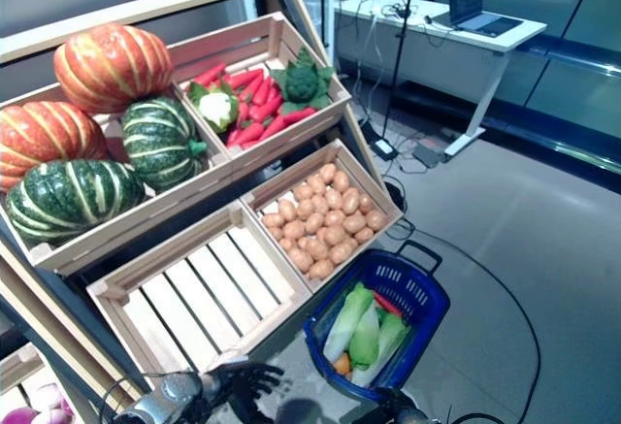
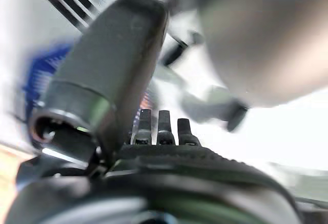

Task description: Put vegetables into the basket

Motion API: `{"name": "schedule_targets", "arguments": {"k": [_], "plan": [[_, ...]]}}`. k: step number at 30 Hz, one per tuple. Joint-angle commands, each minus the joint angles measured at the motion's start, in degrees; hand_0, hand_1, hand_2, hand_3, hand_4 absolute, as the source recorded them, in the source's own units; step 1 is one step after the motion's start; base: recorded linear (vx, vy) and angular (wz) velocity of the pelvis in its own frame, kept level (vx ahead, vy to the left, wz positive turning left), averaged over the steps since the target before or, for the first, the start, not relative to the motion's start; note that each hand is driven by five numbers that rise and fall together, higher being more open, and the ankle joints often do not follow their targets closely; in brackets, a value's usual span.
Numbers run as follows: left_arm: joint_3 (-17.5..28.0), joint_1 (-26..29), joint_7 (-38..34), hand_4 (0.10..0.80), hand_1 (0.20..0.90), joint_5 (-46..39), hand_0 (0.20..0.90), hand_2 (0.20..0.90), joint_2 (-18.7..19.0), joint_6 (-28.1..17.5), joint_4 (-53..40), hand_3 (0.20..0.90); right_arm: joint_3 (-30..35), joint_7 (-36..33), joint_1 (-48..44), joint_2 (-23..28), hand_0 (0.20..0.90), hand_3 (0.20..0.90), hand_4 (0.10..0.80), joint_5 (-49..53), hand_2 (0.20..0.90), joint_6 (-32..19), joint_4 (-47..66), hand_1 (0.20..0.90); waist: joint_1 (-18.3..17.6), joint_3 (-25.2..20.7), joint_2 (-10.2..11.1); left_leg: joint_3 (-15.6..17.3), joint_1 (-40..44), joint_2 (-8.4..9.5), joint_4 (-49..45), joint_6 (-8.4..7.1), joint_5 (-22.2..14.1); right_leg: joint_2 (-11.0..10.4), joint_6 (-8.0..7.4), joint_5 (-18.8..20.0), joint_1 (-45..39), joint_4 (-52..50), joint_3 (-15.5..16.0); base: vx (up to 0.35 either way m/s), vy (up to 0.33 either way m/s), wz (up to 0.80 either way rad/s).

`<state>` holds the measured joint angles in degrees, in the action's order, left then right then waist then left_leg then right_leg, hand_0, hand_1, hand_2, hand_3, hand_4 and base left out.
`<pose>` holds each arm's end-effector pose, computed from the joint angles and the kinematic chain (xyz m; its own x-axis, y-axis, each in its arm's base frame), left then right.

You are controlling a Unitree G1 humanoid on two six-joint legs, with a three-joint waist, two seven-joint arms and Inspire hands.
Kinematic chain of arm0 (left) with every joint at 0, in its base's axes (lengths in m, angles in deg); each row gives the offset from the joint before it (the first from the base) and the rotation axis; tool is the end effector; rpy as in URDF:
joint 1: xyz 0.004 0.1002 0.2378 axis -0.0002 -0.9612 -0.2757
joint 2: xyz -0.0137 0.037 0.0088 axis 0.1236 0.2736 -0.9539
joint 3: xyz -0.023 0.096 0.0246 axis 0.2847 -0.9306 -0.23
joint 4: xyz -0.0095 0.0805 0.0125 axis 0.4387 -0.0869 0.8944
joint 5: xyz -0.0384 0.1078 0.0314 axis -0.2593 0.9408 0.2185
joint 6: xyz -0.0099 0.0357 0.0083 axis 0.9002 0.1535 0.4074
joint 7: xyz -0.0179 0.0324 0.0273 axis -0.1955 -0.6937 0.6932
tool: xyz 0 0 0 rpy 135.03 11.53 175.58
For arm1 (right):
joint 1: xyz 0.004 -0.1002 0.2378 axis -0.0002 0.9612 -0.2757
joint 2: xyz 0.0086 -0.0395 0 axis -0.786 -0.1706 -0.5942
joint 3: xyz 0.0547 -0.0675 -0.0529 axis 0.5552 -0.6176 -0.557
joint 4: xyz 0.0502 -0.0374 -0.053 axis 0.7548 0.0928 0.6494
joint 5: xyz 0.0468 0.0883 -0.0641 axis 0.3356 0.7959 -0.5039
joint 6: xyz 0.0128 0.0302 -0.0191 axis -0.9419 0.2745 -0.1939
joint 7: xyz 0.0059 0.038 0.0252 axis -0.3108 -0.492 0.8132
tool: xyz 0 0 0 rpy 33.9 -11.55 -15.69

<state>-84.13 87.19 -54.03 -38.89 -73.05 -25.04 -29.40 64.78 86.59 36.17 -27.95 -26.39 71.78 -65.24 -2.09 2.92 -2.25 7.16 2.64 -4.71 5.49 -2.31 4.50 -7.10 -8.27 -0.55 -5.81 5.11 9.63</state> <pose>0.1295 0.1959 -0.1162 0.3153 -0.2346 -0.9195 0.6404 0.7677 0.0237 0.1035 -0.2079 -0.1264 0.3483 -0.1488 -0.9255 -0.1780 0.9589 -0.2211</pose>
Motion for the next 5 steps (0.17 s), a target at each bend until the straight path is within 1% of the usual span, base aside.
{"name": "schedule_targets", "arguments": {"k": [1,3,5], "plan": [[2.8,5.5,-6.7,0.8,0.9,3.9,0.9,0.9,-0.7,-0.4,5.5,0.9,-0.9,1.5,-4.9,-1.7,0.9,0.9,0.8,-0.1,0.9,-2.1,-2.8,0.9,1.2,0.1,2.4,0.8,2.6,-0.42,-0.5,-0.1,-5.0,-2.6,-0.3,2.3,0.9,-1.0,0.0,0.0,0.0,0.0],[3.1,5.0,-10.6,0.8,0.9,8.0,0.9,0.9,-1.7,1.5,8.2,0.9,-0.6,1.2,-5.2,-2.1,0.9,0.9,0.8,0.0,0.9,-2.4,-3.3,0.9,1.5,0.3,2.5,0.5,2.4,-0.44,-0.5,-0.12,-4.9,-2.7,-0.2,2.2,0.9,-1.0,0.2,0.0,0.0,0.0],[3.4,4.8,-11.6,0.8,0.9,8.5,0.9,0.9,-1.7,2.2,9.0,0.9,-0.8,1.0,-5.4,-2.0,0.9,0.9,0.8,0.3,0.9,-2.4,-3.5,0.9,1.7,0.4,2.5,0.3,2.3,-0.41,-0.5,-0.17,-4.8,-2.7,-0.15,2.2,1.0,-1.2,0.3,0.0,0.0,0.0]]}}
